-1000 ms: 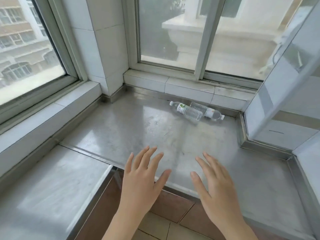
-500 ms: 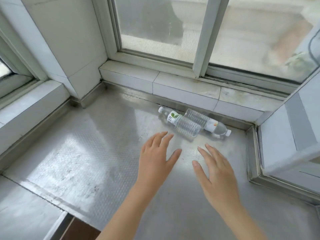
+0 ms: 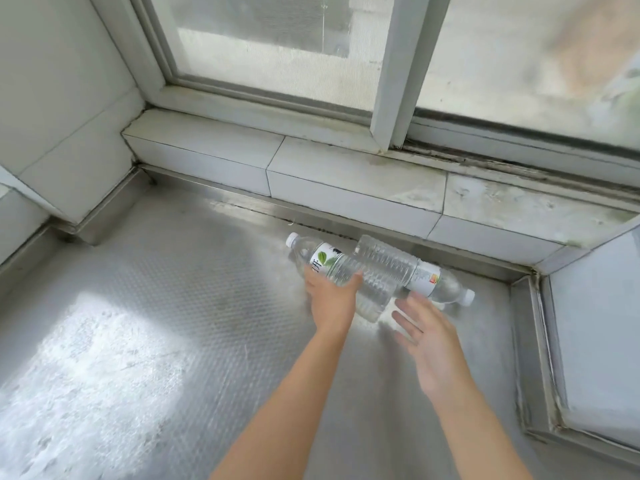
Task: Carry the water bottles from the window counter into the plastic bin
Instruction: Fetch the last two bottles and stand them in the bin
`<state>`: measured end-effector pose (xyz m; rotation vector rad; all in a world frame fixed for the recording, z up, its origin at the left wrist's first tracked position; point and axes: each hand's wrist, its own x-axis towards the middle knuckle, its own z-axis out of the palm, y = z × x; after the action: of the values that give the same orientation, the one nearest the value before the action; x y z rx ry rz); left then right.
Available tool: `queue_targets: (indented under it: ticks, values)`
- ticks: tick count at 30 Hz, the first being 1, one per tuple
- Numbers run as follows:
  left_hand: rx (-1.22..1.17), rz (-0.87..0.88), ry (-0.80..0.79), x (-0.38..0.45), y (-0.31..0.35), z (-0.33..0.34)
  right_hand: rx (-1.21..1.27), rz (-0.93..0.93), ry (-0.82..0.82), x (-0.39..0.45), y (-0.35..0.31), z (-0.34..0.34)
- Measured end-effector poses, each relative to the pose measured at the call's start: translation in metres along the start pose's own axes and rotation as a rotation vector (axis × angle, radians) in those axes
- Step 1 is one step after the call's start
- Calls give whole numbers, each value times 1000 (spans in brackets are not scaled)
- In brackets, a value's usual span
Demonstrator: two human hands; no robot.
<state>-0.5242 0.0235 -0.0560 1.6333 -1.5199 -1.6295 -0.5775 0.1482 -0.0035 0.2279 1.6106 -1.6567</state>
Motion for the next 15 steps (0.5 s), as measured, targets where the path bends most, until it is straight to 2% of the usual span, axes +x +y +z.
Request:
queue_targets:
  ticks: [5,7,11,15]
  values:
    - [30,-3,146,20,12,24,413,181,62,45,-11,4]
    - [38,29,132,29,14,21,518,220,102,58,-14,7]
    - [80,68,-7,48,11,0,642,291,163,83,-18,11]
    - [211,100,29,48,11,-15,670,312,281,102,-22,22]
